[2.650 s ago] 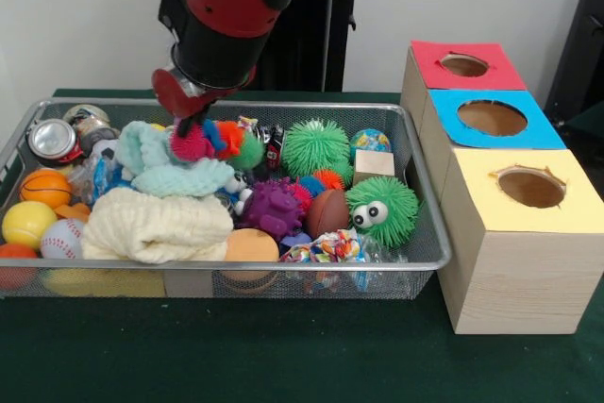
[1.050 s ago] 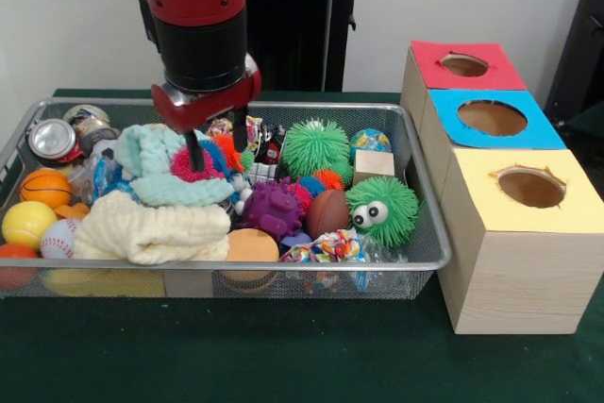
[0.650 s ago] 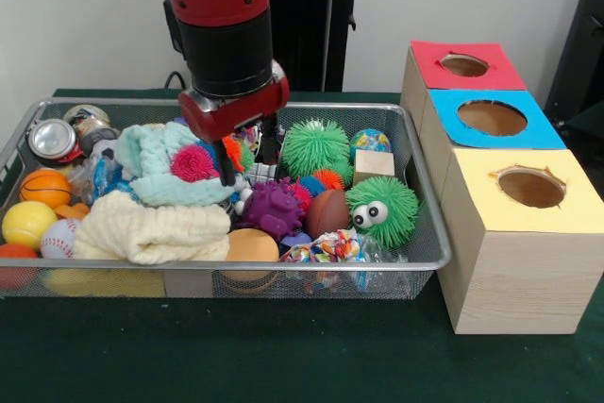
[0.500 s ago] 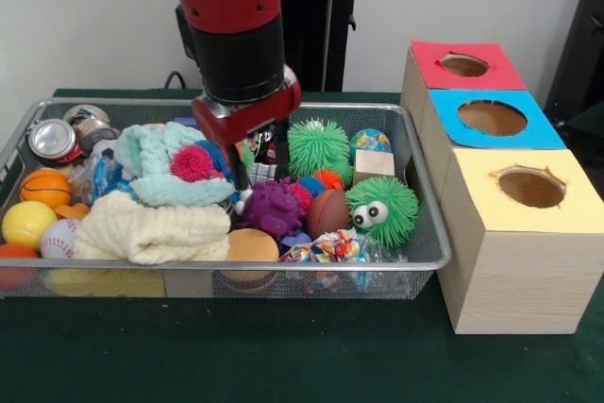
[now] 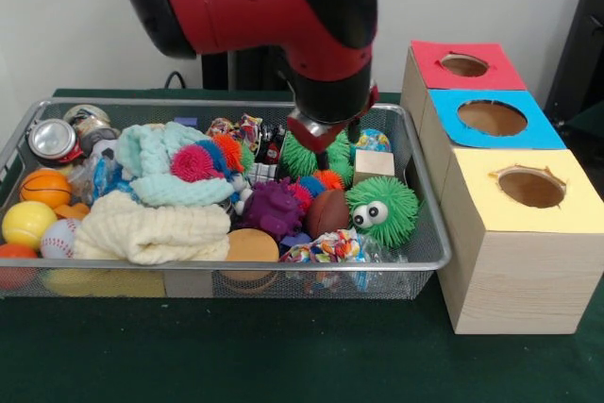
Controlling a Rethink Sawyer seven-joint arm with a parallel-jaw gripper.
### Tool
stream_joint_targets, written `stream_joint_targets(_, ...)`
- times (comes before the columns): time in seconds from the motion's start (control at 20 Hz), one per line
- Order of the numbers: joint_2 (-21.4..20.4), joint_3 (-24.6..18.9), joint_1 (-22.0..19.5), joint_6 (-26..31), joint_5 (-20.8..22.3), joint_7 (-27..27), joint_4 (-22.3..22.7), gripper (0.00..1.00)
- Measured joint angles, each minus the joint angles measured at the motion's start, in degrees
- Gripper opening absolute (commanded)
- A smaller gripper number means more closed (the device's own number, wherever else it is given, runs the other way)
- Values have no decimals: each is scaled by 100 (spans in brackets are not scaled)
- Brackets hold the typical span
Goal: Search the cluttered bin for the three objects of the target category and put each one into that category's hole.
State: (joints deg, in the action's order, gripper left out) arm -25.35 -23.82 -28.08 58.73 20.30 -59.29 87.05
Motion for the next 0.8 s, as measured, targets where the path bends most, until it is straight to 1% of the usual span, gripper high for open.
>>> stream_joint_targets(0.15, 158, 2, 143, 579, -12, 0, -36, 100)
stream_joint_targets(0.25, 224, 7, 206, 843, -7, 0, -56, 100)
stream_joint_targets(0.3, 281, 20, 268, 1089, -4, 0, -80, 100)
stream_joint_targets(0.45, 339, 41, 336, 1332, 38, 0, -115, 100)
stream_joint_targets(0.8, 365, 78, 382, 1388, 275, 0, -153, 100)
